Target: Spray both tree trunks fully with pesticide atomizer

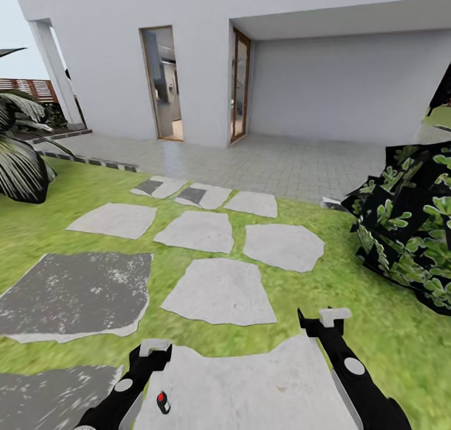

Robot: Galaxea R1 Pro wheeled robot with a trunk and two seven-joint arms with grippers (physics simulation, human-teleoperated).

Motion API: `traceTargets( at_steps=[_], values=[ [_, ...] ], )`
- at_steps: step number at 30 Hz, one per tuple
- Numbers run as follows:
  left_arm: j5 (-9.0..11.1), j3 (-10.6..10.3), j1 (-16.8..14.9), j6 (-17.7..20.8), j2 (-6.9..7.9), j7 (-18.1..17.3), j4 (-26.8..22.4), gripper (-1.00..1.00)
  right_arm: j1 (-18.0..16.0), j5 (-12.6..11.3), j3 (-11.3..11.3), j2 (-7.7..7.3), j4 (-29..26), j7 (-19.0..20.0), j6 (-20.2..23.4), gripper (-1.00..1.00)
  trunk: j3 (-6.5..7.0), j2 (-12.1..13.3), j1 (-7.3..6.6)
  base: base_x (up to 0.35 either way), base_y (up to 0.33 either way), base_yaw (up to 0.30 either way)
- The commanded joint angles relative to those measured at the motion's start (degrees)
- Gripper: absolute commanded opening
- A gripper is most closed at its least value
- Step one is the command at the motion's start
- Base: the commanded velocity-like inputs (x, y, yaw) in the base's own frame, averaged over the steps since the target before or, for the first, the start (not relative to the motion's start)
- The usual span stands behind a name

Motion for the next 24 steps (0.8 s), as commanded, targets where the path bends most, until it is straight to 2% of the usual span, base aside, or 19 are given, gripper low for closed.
traceTargets(
  at_steps=[1,8,12,24],
  values=[
    [0.0,0.0,0.0,0.0,0.01,0.0,0.0,1.00,0.0,0.0,0.0,0.00,0.0,0.0,0.0,1.00,0.00,0.0,0.00,0.338,0.000,0.000],
    [0.2,0.0,0.0,0.0,0.18,0.0,0.0,1.00,0.0,0.0,0.0,0.00,0.0,0.0,0.0,1.00,0.00,0.0,0.00,0.327,0.000,0.000],
    [0.2,0.0,0.1,-0.2,0.17,0.0,0.0,1.00,0.0,0.1,0.0,0.00,0.0,0.0,0.0,1.00,0.00,0.0,0.00,0.107,0.000,0.000],
    [0.3,0.0,0.1,-2.4,0.03,0.1,0.8,1.00,0.0,0.1,-0.1,0.00,0.1,0.0,0.1,1.00,-3.11,-4.8,2.64,0.002,0.000,0.002]
  ],
)
